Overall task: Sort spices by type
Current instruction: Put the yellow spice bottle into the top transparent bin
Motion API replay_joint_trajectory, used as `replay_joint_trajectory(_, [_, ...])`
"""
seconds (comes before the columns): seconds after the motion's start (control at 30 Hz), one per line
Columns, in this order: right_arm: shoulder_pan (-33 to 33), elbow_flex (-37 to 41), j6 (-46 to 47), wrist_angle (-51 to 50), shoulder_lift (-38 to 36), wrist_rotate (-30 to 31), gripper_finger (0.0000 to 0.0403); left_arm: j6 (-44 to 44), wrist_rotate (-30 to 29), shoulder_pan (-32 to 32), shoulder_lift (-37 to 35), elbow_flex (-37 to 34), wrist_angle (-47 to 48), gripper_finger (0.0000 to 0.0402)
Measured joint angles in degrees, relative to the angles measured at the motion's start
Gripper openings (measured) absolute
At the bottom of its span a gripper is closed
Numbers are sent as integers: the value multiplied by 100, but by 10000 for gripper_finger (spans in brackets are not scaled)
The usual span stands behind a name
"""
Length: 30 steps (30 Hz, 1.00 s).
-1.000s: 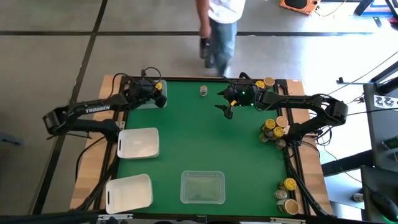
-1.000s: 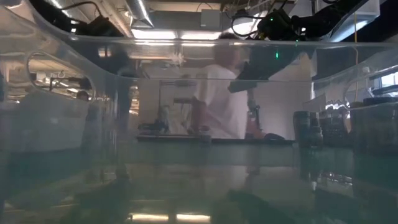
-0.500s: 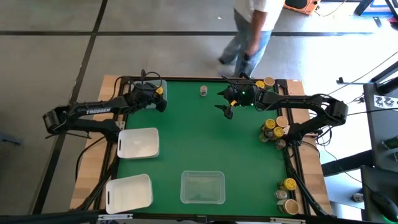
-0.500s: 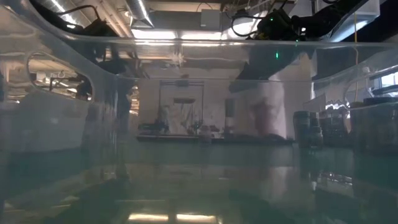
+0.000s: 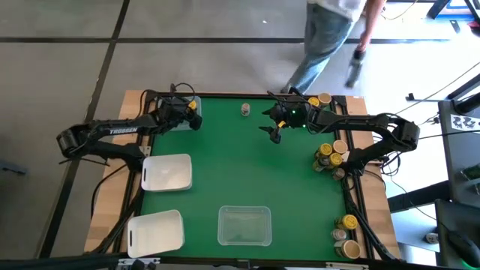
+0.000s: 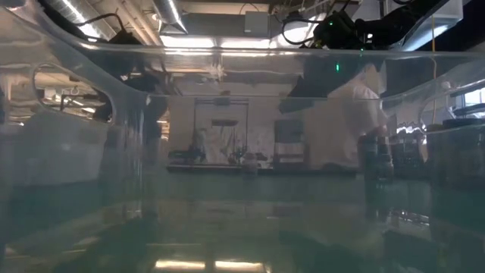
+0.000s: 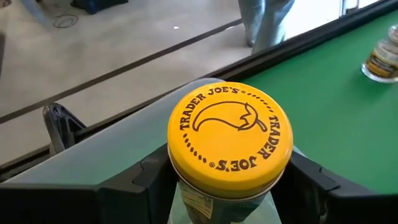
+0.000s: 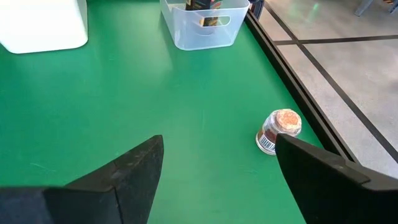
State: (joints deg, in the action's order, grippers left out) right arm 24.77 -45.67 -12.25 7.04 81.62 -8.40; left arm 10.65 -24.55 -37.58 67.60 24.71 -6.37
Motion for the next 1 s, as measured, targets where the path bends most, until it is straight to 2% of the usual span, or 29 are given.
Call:
replay_joint_trajectory(0.23, [0, 0, 0, 0, 0, 0, 308, -32, 2, 2, 122, 4, -132, 266])
replay_joint_trajectory(0.4, [0, 0, 0, -2, 0, -2, 308, -121, 2, 9, -114, 333, 585, 300])
replay_joint_trajectory(0.57, [-4, 0, 0, -2, 0, -2, 308, -296, 2, 78, -541, 719, 1301, 305])
replay_joint_trajectory(0.73, [-4, 0, 0, 122, 0, -1, 308, -546, 42, 367, -941, 763, 1219, 306])
replay_joint_trajectory(1.0, [-4, 0, 11, 34, -2, -14, 308, -596, 52, 1001, -1015, 761, 839, 306])
